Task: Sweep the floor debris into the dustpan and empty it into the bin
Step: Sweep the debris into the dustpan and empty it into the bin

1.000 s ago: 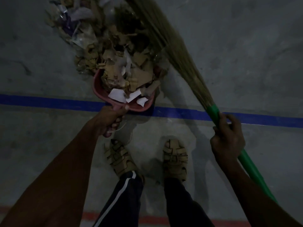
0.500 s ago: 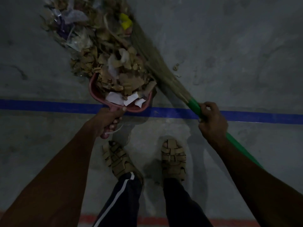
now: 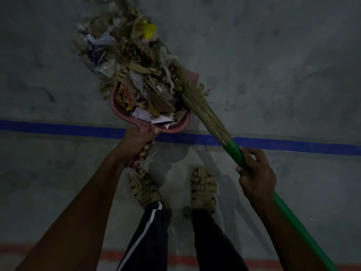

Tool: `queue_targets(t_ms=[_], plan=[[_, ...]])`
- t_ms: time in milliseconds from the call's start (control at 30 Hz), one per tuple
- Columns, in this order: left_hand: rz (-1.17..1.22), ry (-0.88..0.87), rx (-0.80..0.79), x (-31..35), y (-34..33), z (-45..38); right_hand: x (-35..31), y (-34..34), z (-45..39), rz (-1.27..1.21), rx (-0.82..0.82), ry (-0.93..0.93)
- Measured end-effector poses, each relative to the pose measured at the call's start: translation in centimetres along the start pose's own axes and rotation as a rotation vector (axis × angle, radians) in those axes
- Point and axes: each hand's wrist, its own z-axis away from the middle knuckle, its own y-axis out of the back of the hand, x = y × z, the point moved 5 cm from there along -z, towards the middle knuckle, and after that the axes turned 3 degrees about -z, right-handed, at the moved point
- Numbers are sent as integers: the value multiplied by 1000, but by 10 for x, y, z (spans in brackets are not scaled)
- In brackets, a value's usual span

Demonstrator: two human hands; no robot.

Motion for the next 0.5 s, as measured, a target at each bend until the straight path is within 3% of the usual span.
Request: queue_targets(t_ms=[167, 500], plan=[[62, -52, 37, 50, -6, 77, -34, 63, 22, -79, 69, 36], [98, -130, 73, 125, 19, 298, -126, 220, 114, -223, 44, 55]])
